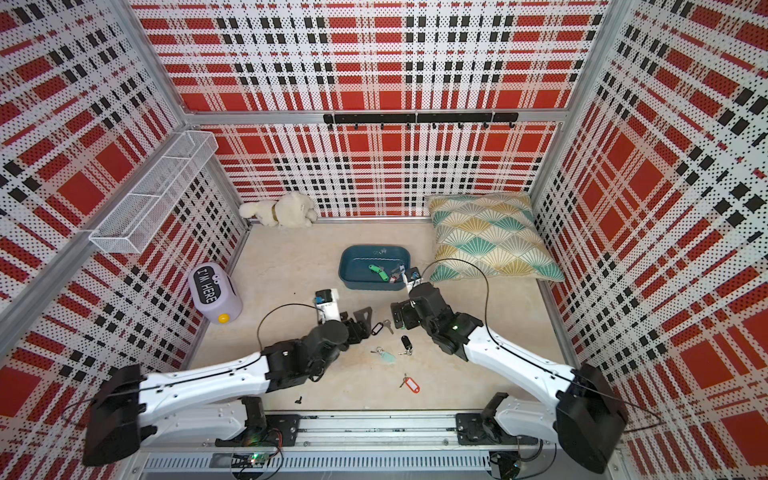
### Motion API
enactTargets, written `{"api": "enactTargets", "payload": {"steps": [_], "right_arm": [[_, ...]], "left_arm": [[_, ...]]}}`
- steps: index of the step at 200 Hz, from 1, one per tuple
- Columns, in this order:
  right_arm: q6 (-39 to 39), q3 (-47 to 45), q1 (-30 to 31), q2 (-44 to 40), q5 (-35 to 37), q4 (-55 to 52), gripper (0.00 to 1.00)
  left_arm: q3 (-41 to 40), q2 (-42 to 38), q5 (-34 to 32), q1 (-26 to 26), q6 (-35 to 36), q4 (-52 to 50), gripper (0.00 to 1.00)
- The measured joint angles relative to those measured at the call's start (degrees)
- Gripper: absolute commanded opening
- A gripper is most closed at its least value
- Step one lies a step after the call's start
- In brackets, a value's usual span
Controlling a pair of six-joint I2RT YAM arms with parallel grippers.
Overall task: Take the keys out of the storage box
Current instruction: Adjust the storage box at the center of the board.
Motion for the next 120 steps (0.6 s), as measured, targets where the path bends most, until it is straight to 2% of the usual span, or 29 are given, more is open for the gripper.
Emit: {"api": "enactTargets", "payload": {"steps": [26,53,89,120], "right_arm": [[-7.5,9.7,-2.1,13.8,-9.0,2.7,0.94],[-14.1,20.2,-5.2,26.9,-17.3,2.0,0.9],[-20.0,33.7,-9.8,40.0,-27.5,-1.9,0.88],[-24.7,42.8,-11.6,46.4,-32.9,-7.1,0.79]], "left_arm": [[-6.2,-11.8,6.1,11.9,1.7,5.1,0.93],[-8.8,-17.2,12.2,21.2,2.5,5.8,0.93],[-9.5,-19.1,18.4,28.2,3.4,5.2,0.93],[-10.8,-19.7,22.3,32.1,4.2,4.4,0.93]]}}
